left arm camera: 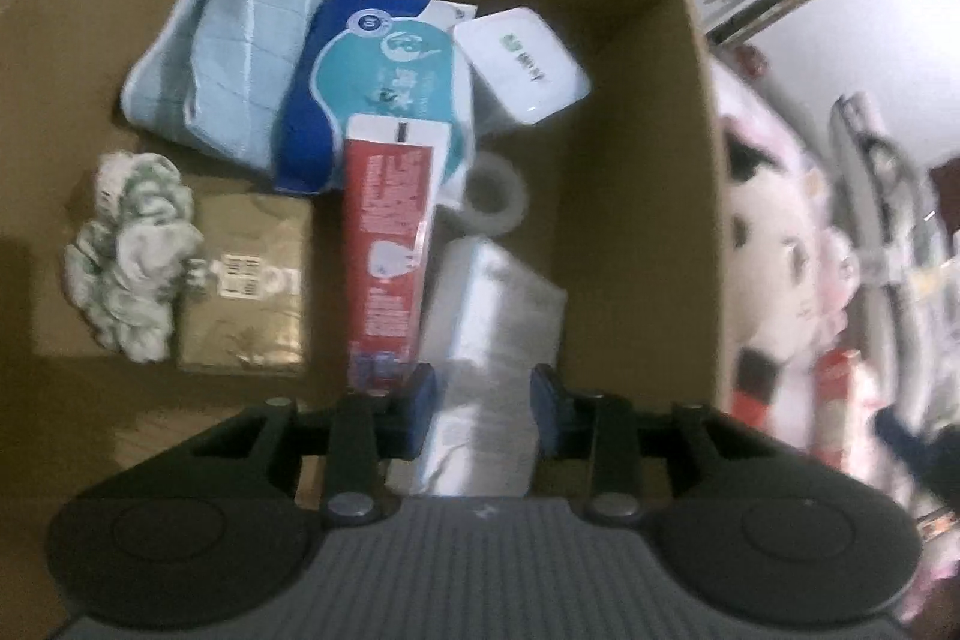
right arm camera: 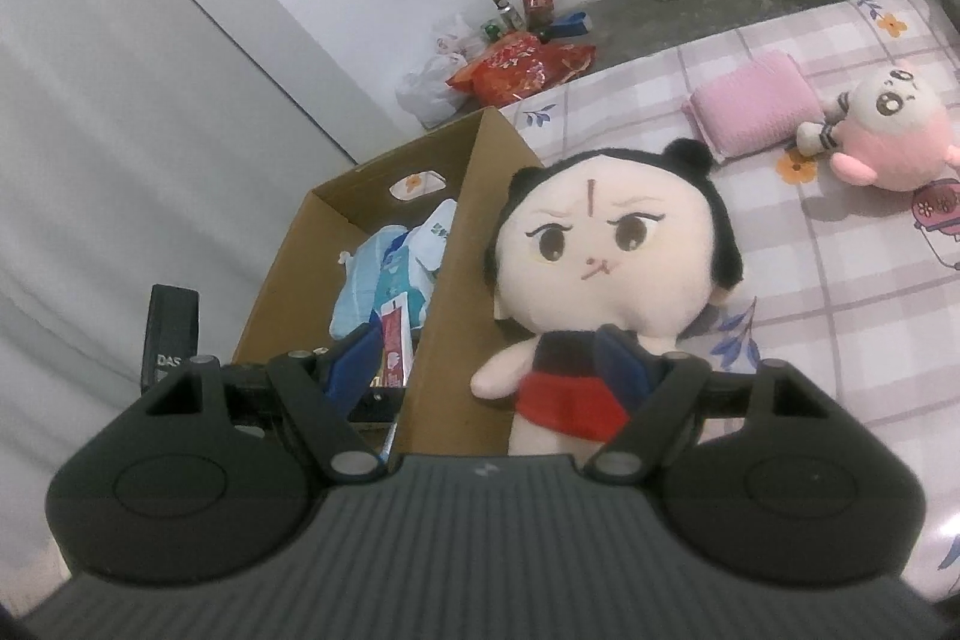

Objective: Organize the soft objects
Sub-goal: 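Open both tools to drop the toothpaste and bandage box into the box, then move both tools back over the bed toward the pink sponge and bunny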

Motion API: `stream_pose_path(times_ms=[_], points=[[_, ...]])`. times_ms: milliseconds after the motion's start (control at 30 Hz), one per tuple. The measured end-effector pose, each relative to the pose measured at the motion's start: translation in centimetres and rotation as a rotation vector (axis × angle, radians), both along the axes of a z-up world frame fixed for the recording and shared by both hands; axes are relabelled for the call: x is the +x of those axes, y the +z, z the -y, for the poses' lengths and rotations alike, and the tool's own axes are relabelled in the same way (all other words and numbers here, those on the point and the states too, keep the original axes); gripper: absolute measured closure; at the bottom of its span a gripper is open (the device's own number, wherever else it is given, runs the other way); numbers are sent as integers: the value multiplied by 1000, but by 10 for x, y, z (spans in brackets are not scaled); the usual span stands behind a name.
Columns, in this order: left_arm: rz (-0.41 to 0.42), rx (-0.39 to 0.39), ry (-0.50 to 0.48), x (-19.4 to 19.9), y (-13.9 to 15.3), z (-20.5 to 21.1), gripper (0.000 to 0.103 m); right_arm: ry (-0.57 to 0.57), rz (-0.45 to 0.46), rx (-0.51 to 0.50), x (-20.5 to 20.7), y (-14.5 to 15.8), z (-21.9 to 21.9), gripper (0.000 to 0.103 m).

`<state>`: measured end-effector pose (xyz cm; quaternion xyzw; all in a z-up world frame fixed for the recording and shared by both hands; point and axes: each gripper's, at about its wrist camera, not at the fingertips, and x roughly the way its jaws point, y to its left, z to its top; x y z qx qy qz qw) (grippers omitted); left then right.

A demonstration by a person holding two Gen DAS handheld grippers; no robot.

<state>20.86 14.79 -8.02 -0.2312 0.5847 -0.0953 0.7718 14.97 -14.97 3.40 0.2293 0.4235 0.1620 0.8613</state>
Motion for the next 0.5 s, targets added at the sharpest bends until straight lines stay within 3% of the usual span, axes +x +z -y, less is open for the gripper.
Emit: stream_pose_path(times_ms=[167, 400, 500], points=[[0, -107, 5, 0, 2, 1, 68, -23, -17, 17, -1, -5, 10, 25], [63, -18, 21, -8, 15, 1, 66, -39, -27, 22, -5, -11, 14, 25], [124, 58, 12, -15, 31, 4, 50, -42, -13, 21, -9, -9, 15, 25]])
